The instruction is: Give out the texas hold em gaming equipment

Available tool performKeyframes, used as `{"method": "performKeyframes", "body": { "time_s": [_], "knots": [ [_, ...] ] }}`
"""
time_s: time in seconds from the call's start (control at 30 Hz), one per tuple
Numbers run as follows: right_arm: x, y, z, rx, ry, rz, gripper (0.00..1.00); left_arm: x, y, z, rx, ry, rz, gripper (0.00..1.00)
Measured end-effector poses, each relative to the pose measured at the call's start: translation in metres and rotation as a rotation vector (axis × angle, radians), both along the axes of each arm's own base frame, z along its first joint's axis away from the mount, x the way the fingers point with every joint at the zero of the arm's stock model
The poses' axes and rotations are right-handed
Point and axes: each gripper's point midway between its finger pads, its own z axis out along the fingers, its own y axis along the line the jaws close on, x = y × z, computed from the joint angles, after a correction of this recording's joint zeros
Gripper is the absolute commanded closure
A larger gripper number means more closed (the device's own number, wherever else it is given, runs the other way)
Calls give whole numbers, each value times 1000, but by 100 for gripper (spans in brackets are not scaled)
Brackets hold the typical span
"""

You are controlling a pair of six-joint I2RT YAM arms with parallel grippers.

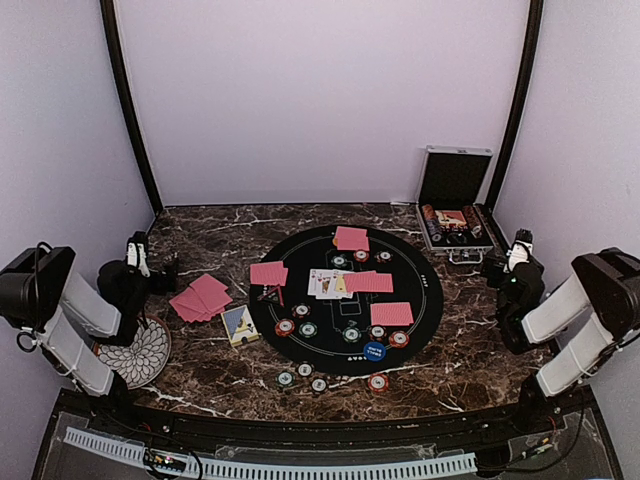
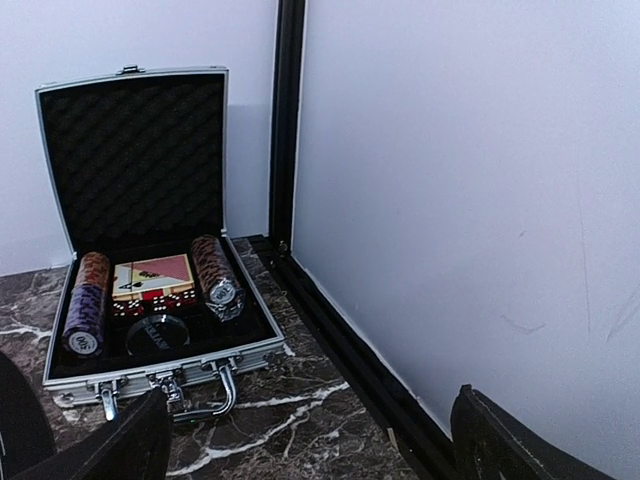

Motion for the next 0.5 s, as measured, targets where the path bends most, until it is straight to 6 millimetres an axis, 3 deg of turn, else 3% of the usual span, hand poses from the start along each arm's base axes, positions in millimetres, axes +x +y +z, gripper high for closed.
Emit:
{"method": "performKeyframes", "body": {
  "time_s": [0.17,0.33,0.5],
  "knots": [
    [6,6,-3,-1,19,76,1,6,-4,4,13,-5,11,1],
    [25,-4,-3,42,22,172,1,9,-4,7,26,-14,24,1],
    [27,-5,-15,80,58,220,1,8,-3,5,33,-5,31,1]
  ]
}}
